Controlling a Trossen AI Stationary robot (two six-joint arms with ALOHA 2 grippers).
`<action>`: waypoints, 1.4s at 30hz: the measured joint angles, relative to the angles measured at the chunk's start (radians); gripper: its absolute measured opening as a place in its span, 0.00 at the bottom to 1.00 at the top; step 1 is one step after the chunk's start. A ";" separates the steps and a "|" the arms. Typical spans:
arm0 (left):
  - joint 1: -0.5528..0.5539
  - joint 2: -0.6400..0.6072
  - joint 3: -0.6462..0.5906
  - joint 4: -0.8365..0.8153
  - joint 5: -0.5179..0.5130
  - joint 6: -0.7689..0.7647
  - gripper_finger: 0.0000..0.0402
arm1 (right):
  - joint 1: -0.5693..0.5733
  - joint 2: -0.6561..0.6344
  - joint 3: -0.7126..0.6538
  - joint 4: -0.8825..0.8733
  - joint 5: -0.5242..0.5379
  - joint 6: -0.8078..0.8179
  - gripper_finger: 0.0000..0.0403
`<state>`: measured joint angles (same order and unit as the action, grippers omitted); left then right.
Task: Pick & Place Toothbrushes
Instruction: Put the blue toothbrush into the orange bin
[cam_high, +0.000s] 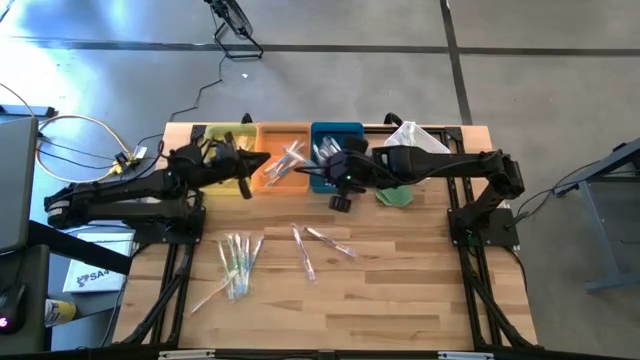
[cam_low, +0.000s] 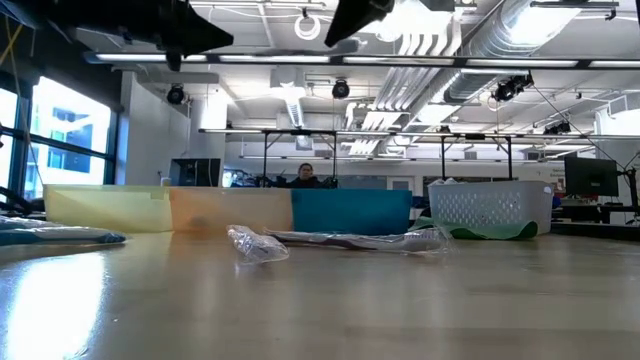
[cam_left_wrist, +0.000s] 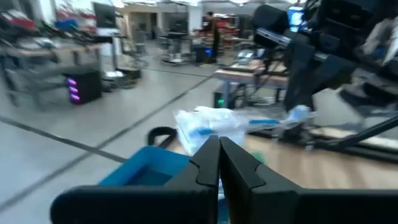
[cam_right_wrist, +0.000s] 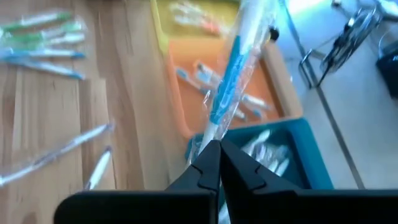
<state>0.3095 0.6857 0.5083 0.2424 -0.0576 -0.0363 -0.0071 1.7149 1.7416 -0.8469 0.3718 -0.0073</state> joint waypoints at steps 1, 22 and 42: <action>0.008 0.000 0.000 0.000 0.020 -0.021 0.04 | 0.000 0.000 0.000 0.019 0.001 -0.007 0.01; 0.011 0.075 0.002 0.224 0.069 -0.339 0.60 | 0.013 0.016 -0.002 0.268 0.074 -0.098 0.01; 0.011 0.227 0.002 0.393 0.076 -0.380 0.60 | 0.020 0.060 -0.002 0.276 0.070 -0.101 0.01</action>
<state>0.3206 0.9124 0.5102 0.6357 0.0187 -0.4168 0.0132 1.7748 1.7397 -0.5709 0.4414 -0.1086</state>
